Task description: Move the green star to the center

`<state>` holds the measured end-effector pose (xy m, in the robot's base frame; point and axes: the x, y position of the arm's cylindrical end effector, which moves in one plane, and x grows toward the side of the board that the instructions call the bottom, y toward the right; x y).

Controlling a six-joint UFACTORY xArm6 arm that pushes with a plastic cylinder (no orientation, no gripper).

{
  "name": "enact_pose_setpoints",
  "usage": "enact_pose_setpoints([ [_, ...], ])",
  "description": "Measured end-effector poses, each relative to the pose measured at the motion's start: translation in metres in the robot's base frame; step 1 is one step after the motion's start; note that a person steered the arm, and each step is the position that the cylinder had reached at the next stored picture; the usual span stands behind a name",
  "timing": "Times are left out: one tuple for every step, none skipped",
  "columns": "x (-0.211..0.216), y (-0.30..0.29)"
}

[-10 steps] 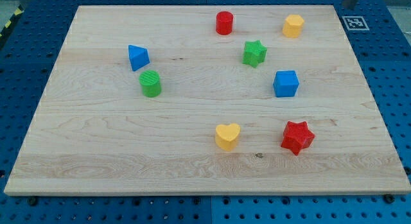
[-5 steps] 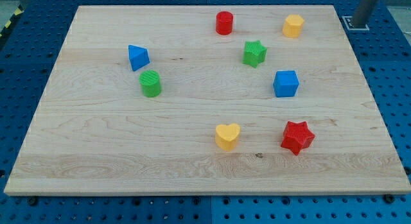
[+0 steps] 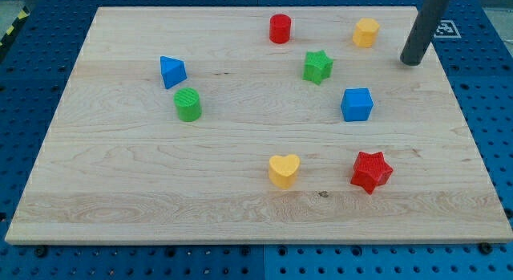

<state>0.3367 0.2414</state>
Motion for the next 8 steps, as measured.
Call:
enact_pose_setpoints([
  [0.0, 0.0],
  [0.018, -0.019],
  [0.025, -0.046],
  [0.025, -0.046],
  [0.022, -0.046],
  [0.007, -0.051],
  [0.003, -0.07],
  [0.011, -0.102],
])
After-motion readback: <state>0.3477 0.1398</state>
